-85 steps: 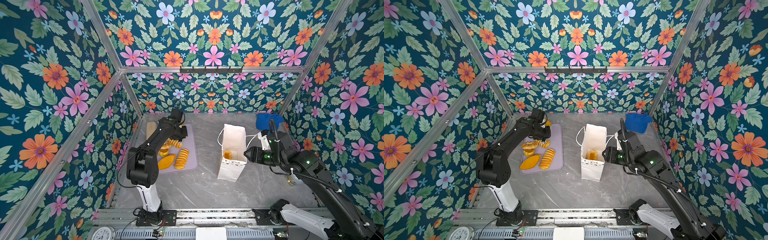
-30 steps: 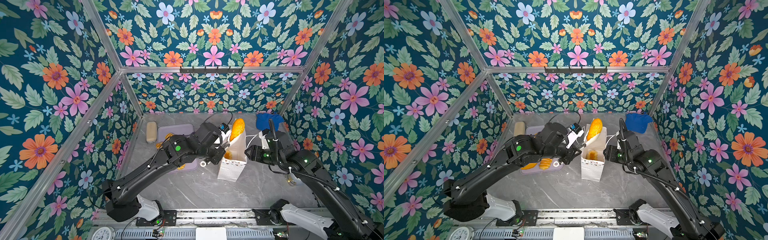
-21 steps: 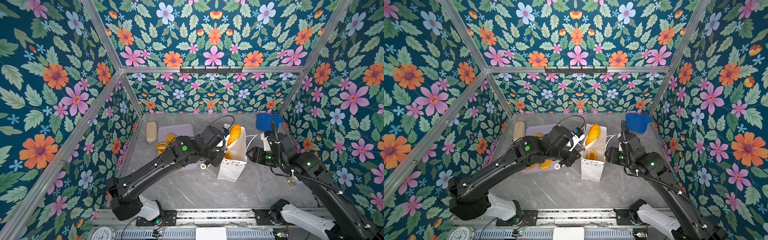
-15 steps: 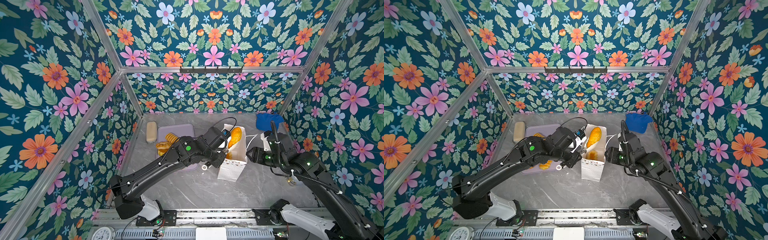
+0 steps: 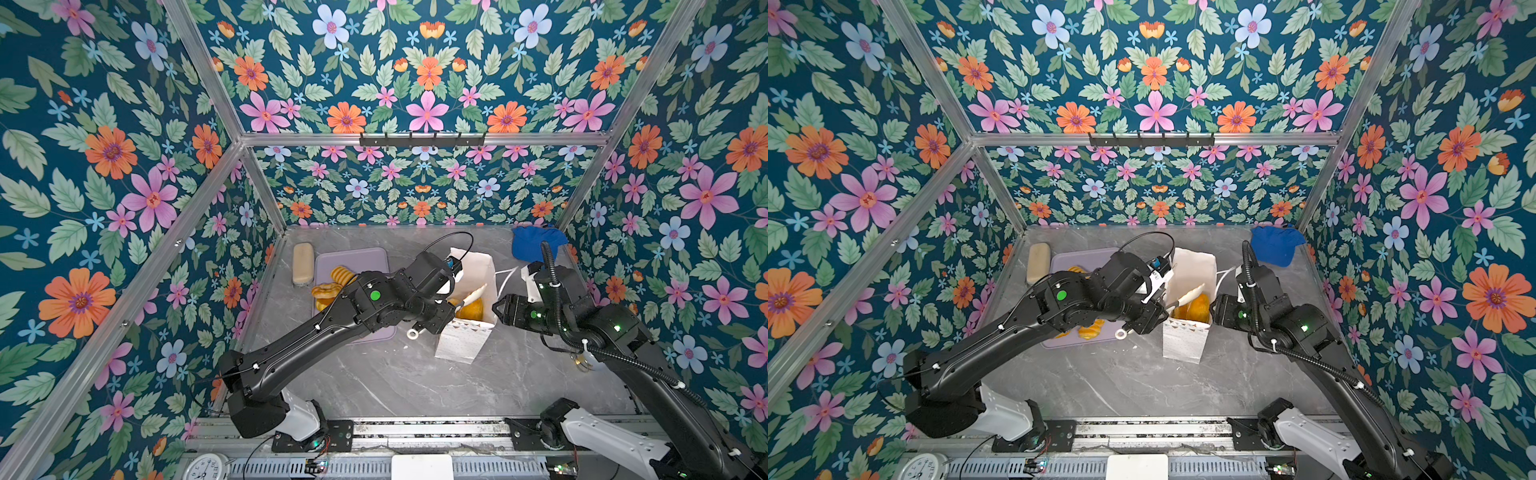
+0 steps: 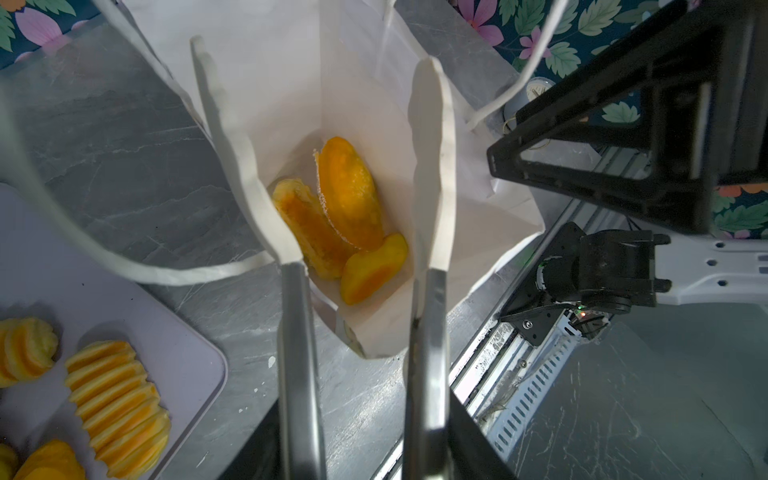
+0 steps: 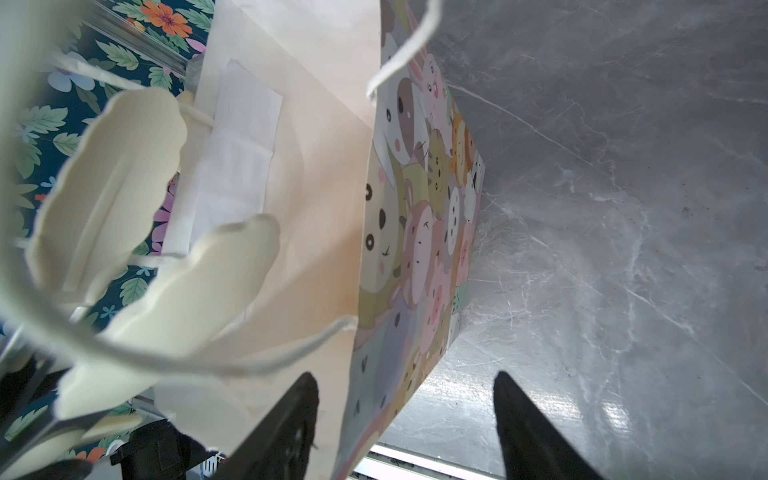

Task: Place the fake bread into the paper bag
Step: 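Lower the bun into the bag and open the tongs, then move the empty tongs back over the tray with the left gripper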

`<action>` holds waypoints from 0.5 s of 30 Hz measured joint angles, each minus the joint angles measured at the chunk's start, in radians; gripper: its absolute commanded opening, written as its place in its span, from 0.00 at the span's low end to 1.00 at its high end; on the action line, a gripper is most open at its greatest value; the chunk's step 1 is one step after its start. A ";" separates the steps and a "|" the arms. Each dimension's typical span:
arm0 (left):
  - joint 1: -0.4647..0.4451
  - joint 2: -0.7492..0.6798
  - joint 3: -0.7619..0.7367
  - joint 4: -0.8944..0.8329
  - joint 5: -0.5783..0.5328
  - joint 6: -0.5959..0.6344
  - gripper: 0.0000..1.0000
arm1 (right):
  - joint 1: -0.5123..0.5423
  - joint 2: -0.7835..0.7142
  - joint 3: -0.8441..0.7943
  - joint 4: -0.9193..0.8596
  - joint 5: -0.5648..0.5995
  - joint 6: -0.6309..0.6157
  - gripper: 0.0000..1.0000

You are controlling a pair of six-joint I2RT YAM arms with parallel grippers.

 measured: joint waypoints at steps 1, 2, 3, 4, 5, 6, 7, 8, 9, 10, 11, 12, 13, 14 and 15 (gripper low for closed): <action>0.000 0.000 0.007 0.000 0.000 0.000 0.45 | 0.000 0.000 0.001 0.000 -0.001 0.000 0.67; 0.000 -0.001 0.014 -0.001 0.000 0.001 0.44 | 0.000 0.000 0.002 0.000 -0.005 0.000 0.67; 0.000 -0.003 0.021 -0.002 0.000 0.001 0.43 | 0.000 -0.001 0.003 0.000 -0.008 0.000 0.67; 0.000 -0.006 0.027 -0.002 0.001 0.003 0.43 | 0.000 -0.002 0.004 0.000 -0.007 0.000 0.67; 0.000 -0.010 0.034 -0.003 0.002 0.004 0.43 | 0.000 -0.002 0.007 -0.001 -0.008 0.000 0.67; 0.000 -0.015 0.042 -0.003 0.002 0.004 0.43 | 0.000 -0.002 0.010 0.000 -0.008 0.000 0.67; 0.000 -0.021 0.052 -0.003 0.006 0.004 0.43 | 0.000 -0.003 0.012 -0.001 -0.008 0.000 0.67; 0.000 -0.024 0.063 -0.003 0.008 0.007 0.43 | 0.000 -0.004 0.014 -0.001 -0.012 0.000 0.67; 0.000 -0.026 0.072 -0.003 0.008 0.007 0.43 | 0.000 -0.004 0.016 -0.001 -0.016 0.000 0.67; 0.000 -0.029 0.085 -0.003 0.006 0.008 0.42 | 0.000 -0.004 0.018 -0.001 -0.019 0.000 0.67; 0.000 -0.032 0.099 -0.002 0.000 0.011 0.42 | 0.000 -0.004 0.020 -0.001 -0.022 0.000 0.67; 0.000 -0.034 0.113 -0.002 -0.008 0.013 0.42 | 0.000 -0.004 0.022 -0.001 -0.022 0.000 0.67; 0.000 -0.037 0.129 -0.001 -0.021 0.018 0.43 | 0.000 -0.003 0.026 -0.002 -0.023 0.000 0.67; 0.000 -0.040 0.145 0.000 -0.038 0.025 0.43 | 0.000 -0.002 0.030 -0.002 -0.023 0.000 0.67; 0.000 -0.042 0.159 0.002 -0.057 0.030 0.43 | 0.000 -0.002 0.032 -0.002 -0.023 0.000 0.67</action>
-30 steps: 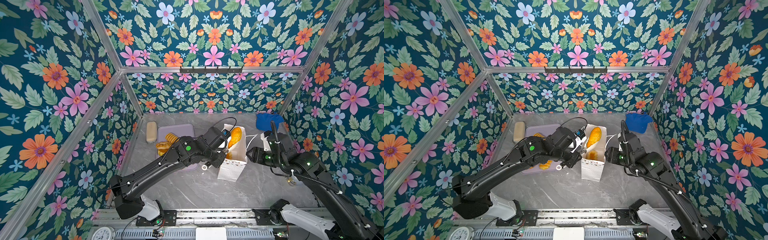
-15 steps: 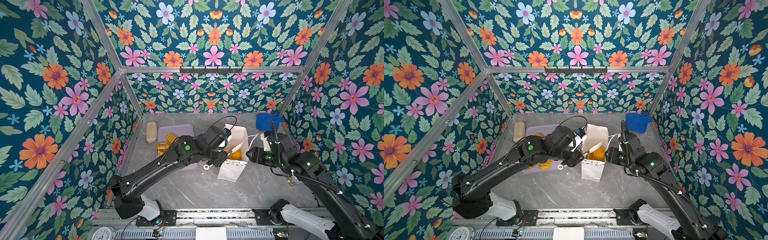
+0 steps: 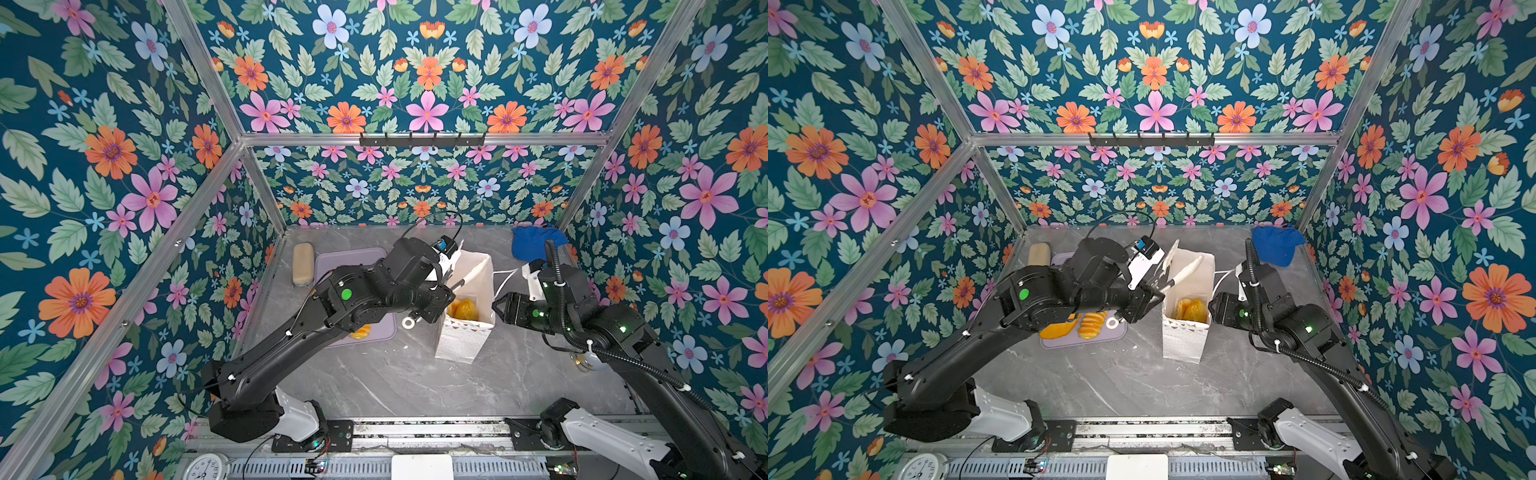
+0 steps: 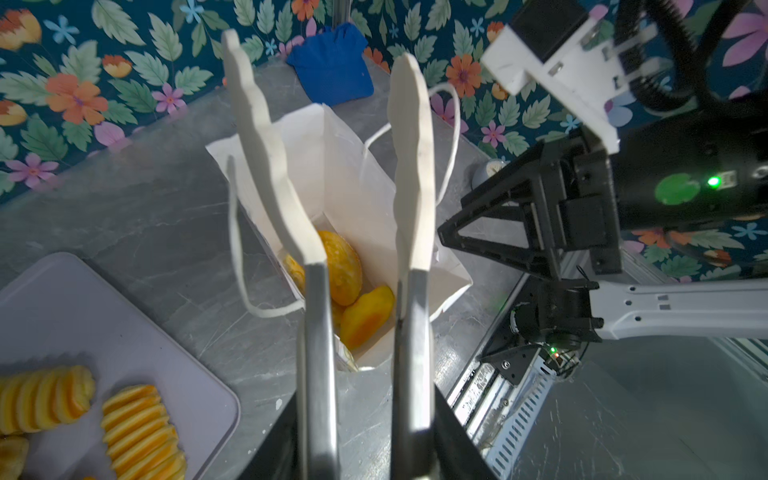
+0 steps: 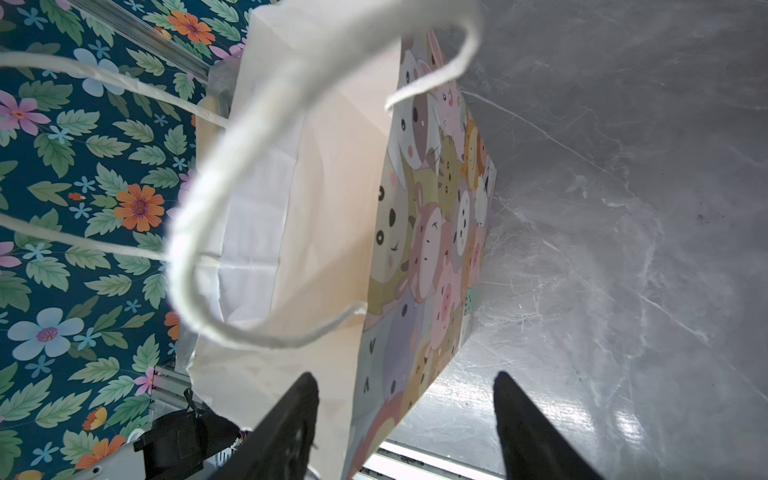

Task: Place the fake bread into the paper bag
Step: 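Move the empty tongs back over the tray with the left gripper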

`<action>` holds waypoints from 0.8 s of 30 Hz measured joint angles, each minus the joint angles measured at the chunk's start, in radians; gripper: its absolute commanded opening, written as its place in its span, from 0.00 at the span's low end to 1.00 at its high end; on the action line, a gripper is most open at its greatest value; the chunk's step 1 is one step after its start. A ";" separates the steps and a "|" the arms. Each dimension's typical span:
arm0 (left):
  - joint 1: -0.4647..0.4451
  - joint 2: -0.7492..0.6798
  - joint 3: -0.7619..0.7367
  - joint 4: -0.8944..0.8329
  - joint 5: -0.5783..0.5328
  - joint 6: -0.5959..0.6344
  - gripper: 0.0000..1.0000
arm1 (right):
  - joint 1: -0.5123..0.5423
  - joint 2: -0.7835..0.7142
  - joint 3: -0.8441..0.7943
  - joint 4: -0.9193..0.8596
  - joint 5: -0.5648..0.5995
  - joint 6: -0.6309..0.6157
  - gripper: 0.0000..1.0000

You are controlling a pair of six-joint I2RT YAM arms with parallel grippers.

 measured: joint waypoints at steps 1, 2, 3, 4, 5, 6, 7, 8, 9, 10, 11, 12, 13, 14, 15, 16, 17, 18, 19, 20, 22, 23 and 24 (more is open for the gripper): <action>0.001 -0.004 0.012 0.003 -0.025 0.000 0.44 | 0.000 0.000 0.002 0.000 -0.002 0.000 0.67; 0.003 -0.008 0.023 0.006 -0.052 0.003 0.44 | 0.000 0.000 0.004 -0.001 -0.003 0.000 0.67; 0.007 -0.011 0.031 0.008 -0.084 0.005 0.44 | 0.000 0.000 0.005 -0.002 -0.004 0.000 0.67; 0.013 -0.017 0.038 0.012 -0.122 0.007 0.46 | 0.000 0.001 0.008 -0.002 -0.008 0.000 0.67; 0.023 -0.023 0.042 0.016 -0.165 0.007 0.46 | 0.000 0.001 0.010 -0.002 -0.010 0.000 0.67; 0.033 -0.031 0.042 0.021 -0.200 0.007 0.46 | 0.000 0.001 0.011 -0.002 -0.011 0.000 0.67; 0.048 -0.039 0.041 0.023 -0.241 0.006 0.47 | 0.000 0.001 0.012 -0.002 -0.014 0.000 0.67; 0.069 -0.048 0.037 0.025 -0.277 0.003 0.47 | 0.000 0.001 0.013 -0.002 -0.018 0.000 0.67; 0.095 -0.056 0.031 0.028 -0.300 0.002 0.47 | 0.000 0.001 0.013 -0.002 -0.020 0.000 0.67; 0.135 -0.066 0.018 0.032 -0.320 -0.006 0.47 | 0.000 0.001 0.013 -0.002 -0.020 0.000 0.67; 0.188 -0.078 -0.004 0.039 -0.324 -0.017 0.47 | 0.000 0.000 0.013 -0.002 -0.020 0.000 0.67; 0.251 -0.090 -0.032 0.043 -0.326 -0.032 0.47 | 0.000 0.000 0.013 -0.002 -0.020 0.000 0.67; 0.313 -0.100 -0.066 0.045 -0.326 -0.044 0.47 | 0.000 0.000 0.013 -0.002 -0.021 0.000 0.67; 0.377 -0.109 -0.104 0.043 -0.326 -0.062 0.46 | 0.000 0.000 0.013 -0.002 -0.021 -0.001 0.67; 0.427 -0.114 -0.137 0.038 -0.322 -0.079 0.45 | 0.000 0.000 0.013 -0.002 -0.021 -0.001 0.67; 0.475 -0.118 -0.175 0.037 -0.302 -0.082 0.45 | 0.000 0.000 0.013 -0.002 -0.021 -0.001 0.67; 0.509 -0.120 -0.208 0.036 -0.284 -0.090 0.45 | 0.000 0.000 0.013 -0.002 -0.021 -0.001 0.67; 0.541 -0.120 -0.245 0.037 -0.256 -0.106 0.45 | 0.000 0.000 0.013 -0.002 -0.021 -0.002 0.67; 0.568 -0.120 -0.285 0.037 -0.234 -0.110 0.45 | 0.000 0.000 0.013 -0.002 -0.021 -0.005 0.67; 0.589 -0.120 -0.319 0.037 -0.217 -0.117 0.45 | 0.000 0.001 0.013 -0.002 -0.021 -0.008 0.67; 0.637 -0.120 -0.390 0.039 -0.177 -0.133 0.45 | 0.000 0.002 0.013 -0.002 -0.023 -0.011 0.67; 0.659 -0.119 -0.420 0.042 -0.154 -0.136 0.45 | 0.000 0.003 0.013 -0.002 -0.024 -0.012 0.67; 0.684 -0.116 -0.450 0.046 -0.130 -0.142 0.45 | 0.000 0.004 0.013 -0.002 -0.024 -0.012 0.67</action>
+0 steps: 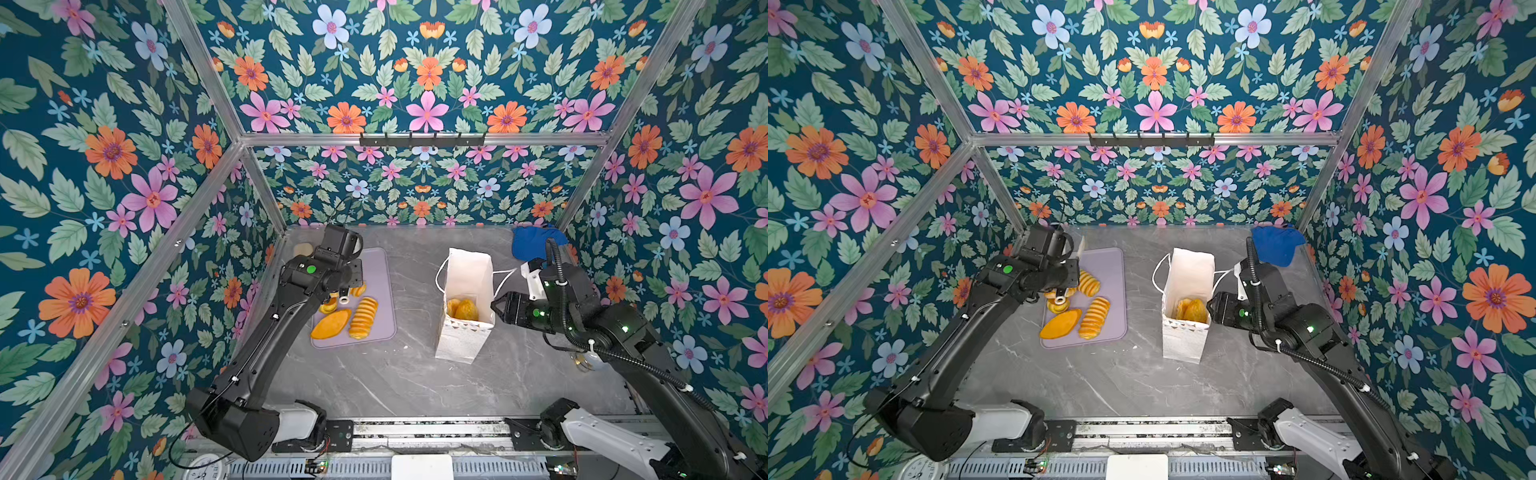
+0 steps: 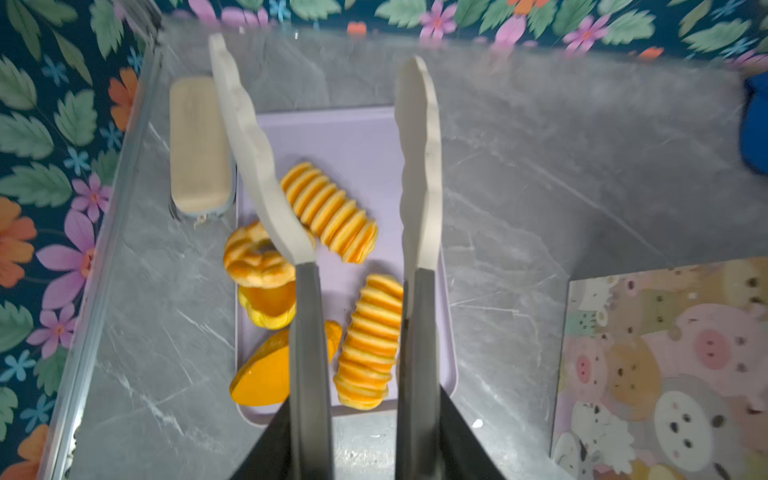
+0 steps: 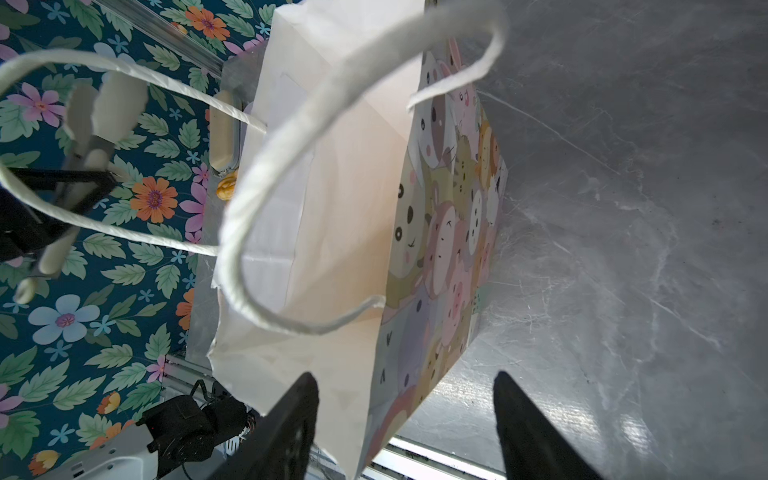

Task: Place the fake bread into the paper bag
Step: 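Move the empty tongs back over the tray with the left gripper, then pinch the ridged roll on the tray with the tongs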

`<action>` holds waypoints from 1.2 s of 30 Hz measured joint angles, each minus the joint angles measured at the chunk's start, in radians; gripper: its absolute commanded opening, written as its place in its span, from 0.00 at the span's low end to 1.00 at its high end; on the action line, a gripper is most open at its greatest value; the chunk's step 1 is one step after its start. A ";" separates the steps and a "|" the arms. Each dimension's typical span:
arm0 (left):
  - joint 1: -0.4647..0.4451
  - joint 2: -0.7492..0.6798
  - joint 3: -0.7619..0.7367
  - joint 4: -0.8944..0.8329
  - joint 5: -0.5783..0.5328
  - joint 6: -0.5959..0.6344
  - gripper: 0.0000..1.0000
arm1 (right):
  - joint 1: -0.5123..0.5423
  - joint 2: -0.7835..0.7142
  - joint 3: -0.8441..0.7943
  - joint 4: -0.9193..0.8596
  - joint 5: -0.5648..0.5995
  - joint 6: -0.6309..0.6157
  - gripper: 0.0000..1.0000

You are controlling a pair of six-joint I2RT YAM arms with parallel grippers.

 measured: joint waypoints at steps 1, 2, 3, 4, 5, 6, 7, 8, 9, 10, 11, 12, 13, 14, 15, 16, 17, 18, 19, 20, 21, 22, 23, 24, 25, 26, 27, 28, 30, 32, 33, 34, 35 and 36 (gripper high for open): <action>0.024 0.006 -0.028 0.005 0.023 -0.011 0.45 | 0.000 0.001 0.000 0.000 0.000 -0.004 0.67; 0.042 0.015 -0.048 0.010 0.045 -0.013 0.44 | 0.000 0.002 0.000 0.000 0.000 -0.005 0.67; 0.061 0.027 -0.068 0.014 0.067 -0.014 0.44 | 0.000 0.003 -0.001 0.000 0.000 -0.006 0.67; 0.075 0.042 -0.083 0.021 0.083 -0.014 0.44 | 0.000 0.004 -0.002 0.000 -0.001 -0.006 0.67; 0.082 0.057 -0.093 0.024 0.099 -0.018 0.44 | 0.000 0.004 -0.002 0.000 -0.001 -0.006 0.67; 0.089 0.073 -0.101 0.031 0.125 -0.017 0.44 | 0.000 0.004 -0.003 0.001 -0.001 -0.006 0.67; 0.093 0.090 -0.107 0.039 0.153 -0.017 0.44 | 0.000 0.004 -0.005 0.001 -0.001 -0.006 0.67; 0.096 0.105 -0.111 0.043 0.168 -0.017 0.43 | 0.000 0.004 -0.006 0.001 -0.001 -0.007 0.67; 0.099 0.121 -0.113 0.046 0.182 -0.017 0.43 | 0.000 0.004 -0.007 0.001 -0.001 -0.008 0.67; 0.101 0.135 -0.115 0.051 0.200 -0.016 0.43 | 0.000 0.004 -0.008 0.002 -0.001 -0.011 0.67; 0.103 0.147 -0.117 0.053 0.210 -0.016 0.43 | 0.000 0.004 -0.009 0.002 -0.001 -0.011 0.67; 0.104 0.159 -0.119 0.056 0.216 -0.016 0.43 | 0.000 0.004 -0.010 0.002 0.000 -0.011 0.67; 0.106 0.169 -0.121 0.057 0.227 -0.012 0.44 | 0.000 0.004 -0.011 0.002 0.000 -0.014 0.67; 0.106 0.176 -0.122 0.058 0.235 -0.012 0.44 | 0.000 0.004 -0.012 0.002 0.000 -0.014 0.67; 0.106 0.181 -0.124 0.058 0.248 -0.010 0.44 | 0.000 0.004 -0.012 0.002 0.000 -0.015 0.67; 0.106 0.184 -0.127 0.058 0.254 -0.009 0.44 | 0.000 0.004 -0.012 0.002 0.000 -0.018 0.67; 0.106 0.184 -0.129 0.057 0.260 -0.008 0.44 | 0.000 0.003 -0.012 0.002 0.000 -0.019 0.67; 0.106 0.184 -0.133 0.056 0.269 -0.004 0.44 | 0.000 0.003 -0.012 0.002 0.000 -0.025 0.67; 0.106 0.182 -0.137 0.054 0.278 0.004 0.45 | 0.000 0.003 -0.012 0.002 0.000 -0.026 0.67; 0.104 0.179 -0.142 0.050 0.284 0.014 0.45 | 0.000 0.003 -0.012 0.002 0.000 -0.026 0.67; 0.101 0.174 -0.148 0.042 0.292 0.017 0.45 | 0.000 0.003 -0.012 0.002 0.000 -0.026 0.67; 0.097 0.166 -0.154 0.034 0.299 0.023 0.46 | 0.000 0.003 -0.012 0.003 0.000 -0.026 0.67; 0.092 0.159 -0.160 0.026 0.301 0.033 0.46 | 0.000 0.003 -0.012 0.003 0.000 -0.026 0.67; 0.085 0.148 -0.168 0.014 0.305 0.041 0.47 | 0.000 0.004 -0.013 0.004 0.000 -0.027 0.67; 0.077 0.138 -0.176 0.007 0.306 0.045 0.49 | 0.000 0.005 -0.013 0.005 0.000 -0.029 0.67; 0.069 0.130 -0.183 -0.001 0.307 0.054 0.50 | 0.000 0.007 -0.013 0.005 -0.001 -0.029 0.67; 0.062 0.122 -0.192 -0.010 0.309 0.066 0.51 | 0.000 0.011 -0.013 0.006 -0.003 -0.029 0.67; 0.055 0.115 -0.200 -0.018 0.310 0.068 0.52 | 0.000 0.014 -0.013 0.010 -0.005 -0.029 0.67; 0.046 0.106 -0.215 -0.031 0.315 0.080 0.54 | 0.000 0.019 -0.013 0.015 -0.011 -0.029 0.67; 0.045 0.101 -0.229 -0.043 0.323 0.090 0.56 | 0.000 0.021 -0.013 0.019 -0.017 -0.029 0.67; 0.045 0.101 -0.236 -0.047 0.320 0.092 0.56 | 0.000 0.021 -0.013 0.022 -0.020 -0.029 0.67; 0.043 0.103 -0.242 -0.048 0.319 0.095 0.56 | 0.000 0.021 -0.013 0.025 -0.022 -0.029 0.67; 0.043 0.106 -0.245 -0.048 0.320 0.098 0.56 | 0.000 0.021 -0.013 0.027 -0.022 -0.029 0.67; 0.043 0.113 -0.249 -0.048 0.319 0.105 0.55 | 0.000 0.021 -0.013 0.029 -0.022 -0.029 0.67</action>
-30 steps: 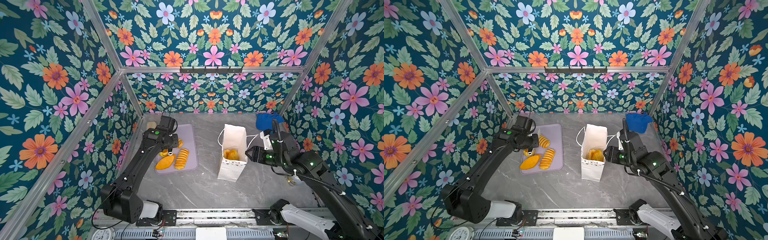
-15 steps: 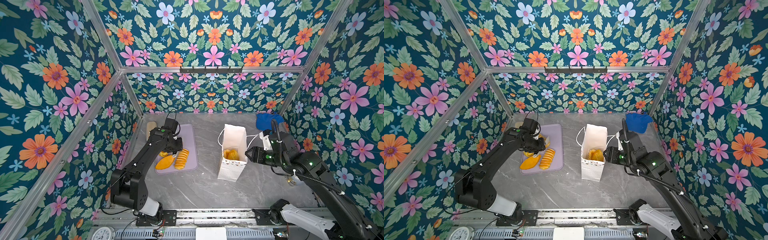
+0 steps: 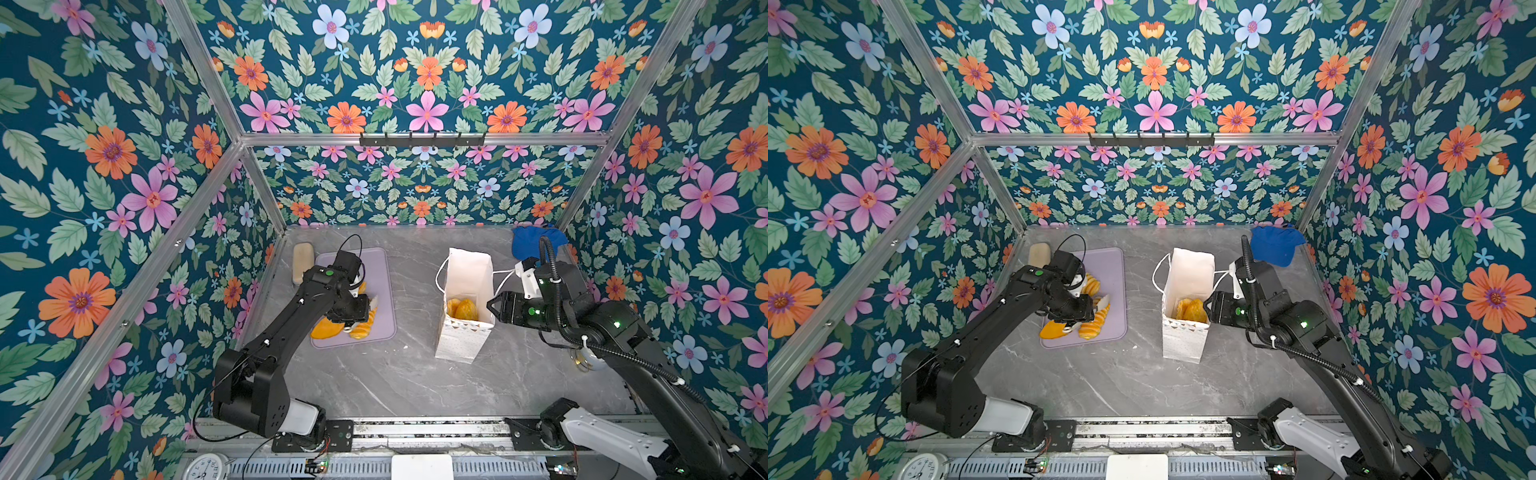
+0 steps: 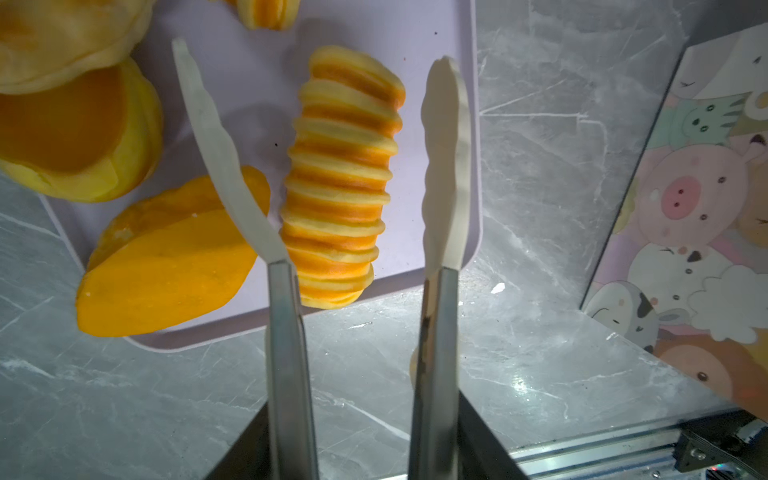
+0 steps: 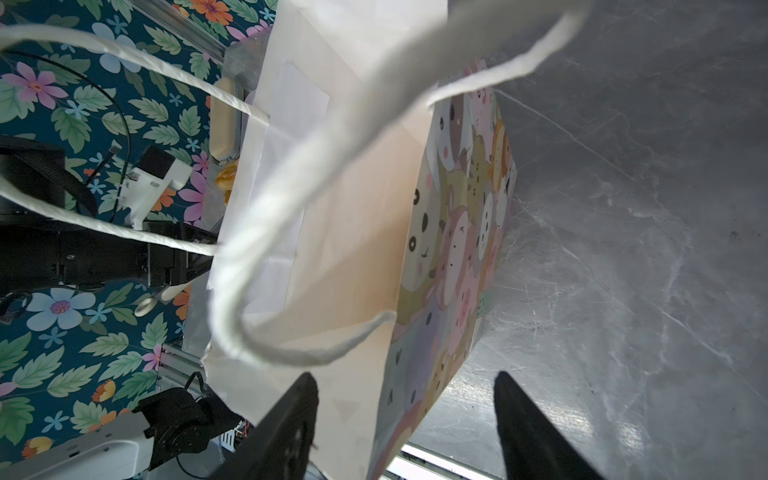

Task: Place the fake bread into the paper bag
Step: 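Pinch the ridged roll on the tray with the tongs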

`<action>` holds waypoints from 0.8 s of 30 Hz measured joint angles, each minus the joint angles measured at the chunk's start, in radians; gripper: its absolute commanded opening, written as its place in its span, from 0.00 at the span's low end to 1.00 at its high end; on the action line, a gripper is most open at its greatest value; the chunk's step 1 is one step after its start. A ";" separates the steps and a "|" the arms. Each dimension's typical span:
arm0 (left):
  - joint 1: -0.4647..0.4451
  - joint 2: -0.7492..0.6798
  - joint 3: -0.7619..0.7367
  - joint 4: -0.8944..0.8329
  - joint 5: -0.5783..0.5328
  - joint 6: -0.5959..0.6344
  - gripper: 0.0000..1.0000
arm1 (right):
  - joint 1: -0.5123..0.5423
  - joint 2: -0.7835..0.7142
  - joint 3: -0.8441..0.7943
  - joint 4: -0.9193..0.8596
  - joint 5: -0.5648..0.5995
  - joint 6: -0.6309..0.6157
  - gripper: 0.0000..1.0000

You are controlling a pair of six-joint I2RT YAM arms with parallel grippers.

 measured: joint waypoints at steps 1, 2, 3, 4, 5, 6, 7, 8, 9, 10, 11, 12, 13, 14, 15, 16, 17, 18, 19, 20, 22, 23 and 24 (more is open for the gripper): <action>0.000 0.009 -0.005 0.000 0.000 0.008 0.55 | 0.000 0.000 0.000 0.001 0.000 0.000 0.67; -0.001 0.017 -0.007 0.000 0.001 0.011 0.54 | 0.000 0.000 0.001 0.002 0.000 0.000 0.67; -0.003 0.026 -0.008 0.000 0.001 0.012 0.52 | 0.000 -0.001 0.001 0.005 0.000 0.000 0.67; -0.005 0.033 -0.008 0.001 0.001 0.014 0.51 | 0.000 -0.002 0.001 0.005 0.000 0.000 0.67; -0.007 0.040 -0.008 0.003 0.001 0.016 0.50 | 0.000 -0.003 0.001 0.005 0.000 0.000 0.67; -0.010 0.048 -0.006 0.003 0.002 0.016 0.49 | 0.000 -0.003 0.001 0.005 0.000 0.000 0.67; -0.014 0.056 -0.003 0.003 0.002 0.017 0.49 | 0.000 -0.004 0.001 0.005 0.000 0.000 0.67; -0.017 0.063 0.001 0.003 0.002 0.019 0.48 | 0.000 -0.005 0.001 0.005 0.000 0.000 0.67; -0.021 0.071 0.005 0.006 0.002 0.019 0.47 | 0.000 -0.005 0.001 0.005 0.000 0.000 0.67; -0.024 0.079 0.009 0.010 0.001 0.019 0.47 | 0.000 -0.005 0.001 0.005 0.000 0.000 0.67; -0.028 0.087 0.010 0.012 0.001 0.019 0.46 | 0.000 -0.005 0.001 0.005 0.000 0.000 0.67; -0.028 0.094 0.010 0.014 0.000 0.019 0.46 | 0.000 -0.005 0.001 0.005 0.000 0.000 0.67; -0.030 0.103 0.008 0.015 0.001 0.020 0.45 | 0.000 -0.005 0.001 0.005 0.000 0.000 0.67; -0.030 0.108 0.006 0.016 0.000 0.020 0.44 | 0.000 -0.005 0.001 0.005 0.000 0.000 0.67; -0.030 0.115 0.003 0.017 -0.001 0.020 0.44 | 0.000 -0.005 0.001 0.005 0.000 0.000 0.67; -0.030 0.120 -0.002 0.019 -0.003 0.020 0.43 | 0.000 -0.005 0.001 0.005 0.000 0.000 0.67; -0.030 0.124 -0.005 0.019 -0.006 0.021 0.42 | 0.000 -0.005 0.001 0.005 0.000 0.000 0.67; -0.030 0.129 -0.007 0.019 -0.007 0.023 0.41 | 0.000 -0.005 0.001 0.005 0.000 0.000 0.67; -0.030 0.132 -0.009 0.020 -0.008 0.023 0.39 | 0.000 -0.005 0.001 0.005 0.000 0.000 0.67; -0.030 0.135 -0.010 0.019 -0.009 0.023 0.37 | 0.000 -0.005 0.001 0.005 0.000 0.000 0.67; -0.030 0.136 -0.010 0.021 -0.014 0.028 0.33 | 0.000 -0.005 0.001 0.005 0.000 0.000 0.67; -0.031 0.135 -0.008 0.020 -0.014 0.031 0.31 | 0.000 -0.005 0.001 0.005 0.000 0.000 0.67; -0.032 0.132 -0.004 0.019 -0.015 0.031 0.29 | 0.000 -0.005 0.001 0.005 0.000 0.000 0.67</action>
